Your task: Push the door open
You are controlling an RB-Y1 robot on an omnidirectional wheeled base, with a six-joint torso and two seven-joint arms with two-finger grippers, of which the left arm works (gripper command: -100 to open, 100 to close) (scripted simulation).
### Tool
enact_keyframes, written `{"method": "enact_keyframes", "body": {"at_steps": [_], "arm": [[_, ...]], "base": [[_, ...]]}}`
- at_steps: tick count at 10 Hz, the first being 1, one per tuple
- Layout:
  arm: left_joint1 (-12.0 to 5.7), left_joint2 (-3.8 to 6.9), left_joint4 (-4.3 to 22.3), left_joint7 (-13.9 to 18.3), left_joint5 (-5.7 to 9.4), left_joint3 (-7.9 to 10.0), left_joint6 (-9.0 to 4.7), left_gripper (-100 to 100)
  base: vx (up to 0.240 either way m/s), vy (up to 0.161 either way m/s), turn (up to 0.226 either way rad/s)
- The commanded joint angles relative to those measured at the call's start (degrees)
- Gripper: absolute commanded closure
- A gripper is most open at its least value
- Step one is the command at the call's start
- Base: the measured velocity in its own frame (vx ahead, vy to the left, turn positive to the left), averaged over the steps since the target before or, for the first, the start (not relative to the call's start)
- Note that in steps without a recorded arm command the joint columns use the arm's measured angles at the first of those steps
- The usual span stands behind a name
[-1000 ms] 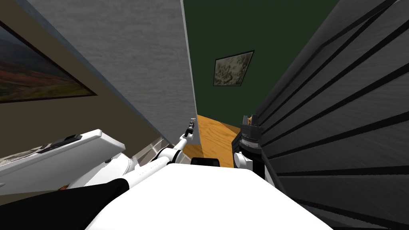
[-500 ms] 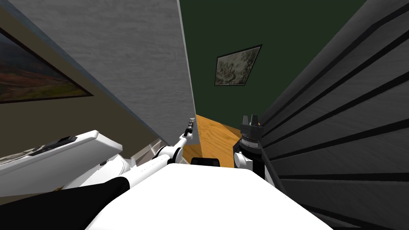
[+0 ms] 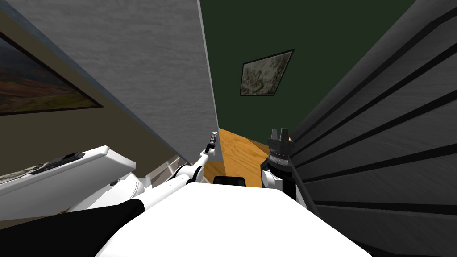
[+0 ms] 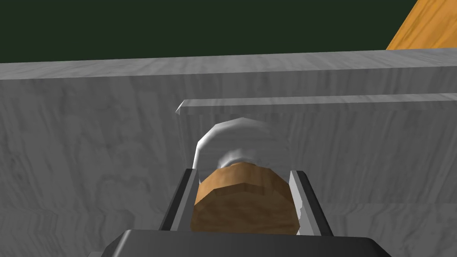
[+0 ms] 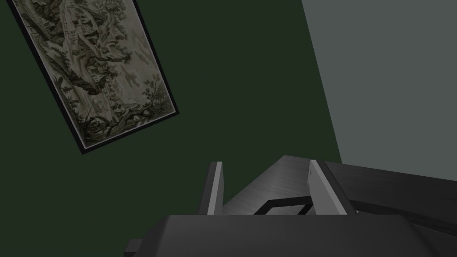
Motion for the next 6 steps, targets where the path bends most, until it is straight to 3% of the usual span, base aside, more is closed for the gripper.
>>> {"method": "enact_keyframes", "body": {"at_steps": [1,4,6], "arm": [[-0.04,0.56,-0.46,-0.79,0.43,1.38,-0.24,100],[-0.14,0.28,-0.40,-1.97,0.85,2.74,-0.20,100],[-0.14,0.28,-0.23,-1.97,0.85,2.74,-0.20,100]], "base": [[0.097,-0.058,0.076],[0.140,-0.089,0.099],[0.083,-0.038,0.015]]}}
